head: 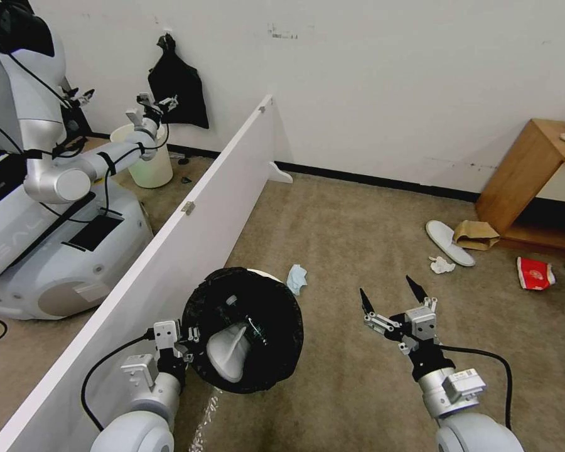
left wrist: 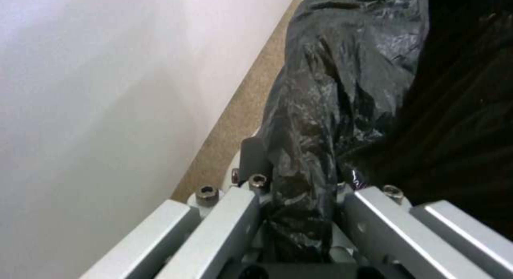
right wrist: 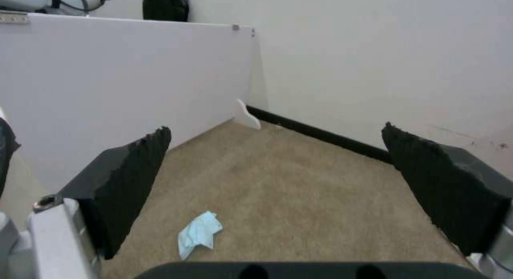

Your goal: Pick up the trash bin, then pick up the garbage from the floor and place it into the trash bin.

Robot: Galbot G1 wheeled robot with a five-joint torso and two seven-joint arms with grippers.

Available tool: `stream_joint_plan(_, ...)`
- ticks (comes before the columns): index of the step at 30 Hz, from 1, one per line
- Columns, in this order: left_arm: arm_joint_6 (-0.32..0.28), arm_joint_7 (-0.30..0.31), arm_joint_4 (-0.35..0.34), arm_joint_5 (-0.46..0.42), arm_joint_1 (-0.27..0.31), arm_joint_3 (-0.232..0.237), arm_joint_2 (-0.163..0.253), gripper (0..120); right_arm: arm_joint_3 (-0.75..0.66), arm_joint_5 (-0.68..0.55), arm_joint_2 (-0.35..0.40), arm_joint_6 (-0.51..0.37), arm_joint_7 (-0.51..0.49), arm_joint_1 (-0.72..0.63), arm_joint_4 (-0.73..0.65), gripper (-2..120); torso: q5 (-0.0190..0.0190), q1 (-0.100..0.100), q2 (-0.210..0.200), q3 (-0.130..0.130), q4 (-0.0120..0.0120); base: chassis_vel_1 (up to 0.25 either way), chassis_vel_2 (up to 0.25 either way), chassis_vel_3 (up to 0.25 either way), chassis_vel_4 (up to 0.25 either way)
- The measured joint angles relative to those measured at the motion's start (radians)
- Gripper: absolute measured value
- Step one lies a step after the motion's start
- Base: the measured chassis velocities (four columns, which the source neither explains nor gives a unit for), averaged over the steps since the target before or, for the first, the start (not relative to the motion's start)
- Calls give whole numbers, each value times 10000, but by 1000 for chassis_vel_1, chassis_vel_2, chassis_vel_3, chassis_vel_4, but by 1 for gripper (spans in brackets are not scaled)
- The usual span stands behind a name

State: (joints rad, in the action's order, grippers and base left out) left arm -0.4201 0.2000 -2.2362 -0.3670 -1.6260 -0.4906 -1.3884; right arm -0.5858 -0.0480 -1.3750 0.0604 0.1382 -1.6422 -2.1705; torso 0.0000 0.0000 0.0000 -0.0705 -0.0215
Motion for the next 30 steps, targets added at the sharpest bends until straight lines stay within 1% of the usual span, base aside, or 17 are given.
stream_joint_plan(20, 0, -14, 101, -11, 77, -3, 11, 2, -7, -67, 35, -19, -32, 67, 85, 100, 0, 0, 0, 0, 0, -14, 13, 14, -13)
stream_joint_plan(30, 0, -15, 147, -13, 93, 11, 15, 2, 19, -77, 18, -5, -24, 134, 163, 100, 0, 0, 0, 0, -1, -81, 75, 86, -77)
